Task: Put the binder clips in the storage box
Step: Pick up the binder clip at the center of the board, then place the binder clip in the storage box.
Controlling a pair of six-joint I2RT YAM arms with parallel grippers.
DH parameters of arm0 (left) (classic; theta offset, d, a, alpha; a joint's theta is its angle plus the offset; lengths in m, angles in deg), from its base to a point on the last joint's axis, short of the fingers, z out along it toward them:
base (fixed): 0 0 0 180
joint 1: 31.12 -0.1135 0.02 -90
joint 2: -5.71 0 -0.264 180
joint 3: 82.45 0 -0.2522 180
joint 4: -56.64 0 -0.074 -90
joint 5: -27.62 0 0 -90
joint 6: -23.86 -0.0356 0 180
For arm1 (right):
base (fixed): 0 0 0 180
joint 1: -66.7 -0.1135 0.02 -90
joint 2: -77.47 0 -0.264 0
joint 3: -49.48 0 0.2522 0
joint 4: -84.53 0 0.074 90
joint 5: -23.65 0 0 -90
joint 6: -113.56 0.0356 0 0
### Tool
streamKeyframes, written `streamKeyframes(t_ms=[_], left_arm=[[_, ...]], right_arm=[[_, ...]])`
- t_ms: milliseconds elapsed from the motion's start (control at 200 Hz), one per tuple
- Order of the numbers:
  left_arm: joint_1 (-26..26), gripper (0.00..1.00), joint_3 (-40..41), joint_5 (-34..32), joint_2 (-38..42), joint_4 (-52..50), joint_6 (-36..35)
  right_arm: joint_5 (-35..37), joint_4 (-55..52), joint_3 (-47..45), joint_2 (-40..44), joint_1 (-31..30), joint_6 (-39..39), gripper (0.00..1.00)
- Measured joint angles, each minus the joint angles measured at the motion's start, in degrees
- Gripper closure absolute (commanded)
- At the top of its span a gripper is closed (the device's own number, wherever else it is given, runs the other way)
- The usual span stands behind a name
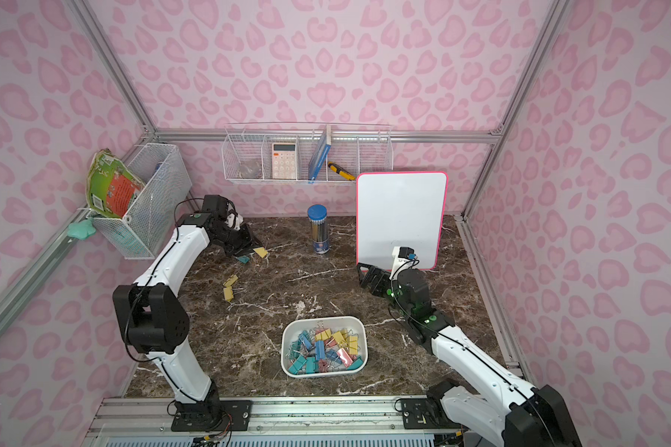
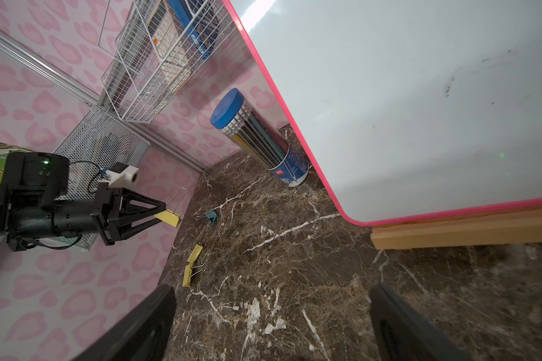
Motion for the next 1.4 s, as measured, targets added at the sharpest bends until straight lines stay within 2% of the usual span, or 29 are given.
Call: streamKeyframes(t_ms=[180,355,440,565,700,890,1275,1400], left_arm=[[7.6,0.77,3.8,7.8,8.3,0.4,-3.7],[20.7,0.77,7.3,10.5,14.8,0.7,-8.7],[27.9,0.77,8.4,9.8,16.3,1.0,-10.2],[38.8,0.78,10.4,5.3,17.0,3.4,-11.7],[45.9,0.79,12.7,0.6,15.4,6.8,-12.3],[48.4,0.78,15.6,-5.3,9.3,8.7,-12.2],[49.6,0.75,24.5,-10.4,7.6,10.2,-11.5],[49.7,0.71,25.5,-11.9,7.0,10.3,-11.2]], right_arm=[[-0.4,0.8,0.7,-2.1,0.0,0.0,0.01],[-0.8,2.1,1.1,-3.9,0.1,0.0,0.01],[-1.5,2.3,1.0,-4.4,0.7,0.2,0.01],[-2.5,3.3,0.0,-4.4,2.4,1.2,0.01],[-3.2,3.4,-1.2,-3.5,3.9,1.7,0.01],[-3.5,3.7,-2.0,-1.2,4.3,1.8,0.02],[-3.3,3.1,-3.3,0.4,4.8,1.9,0.02],[-3.3,3.1,-3.3,0.1,4.8,1.9,0.02]])
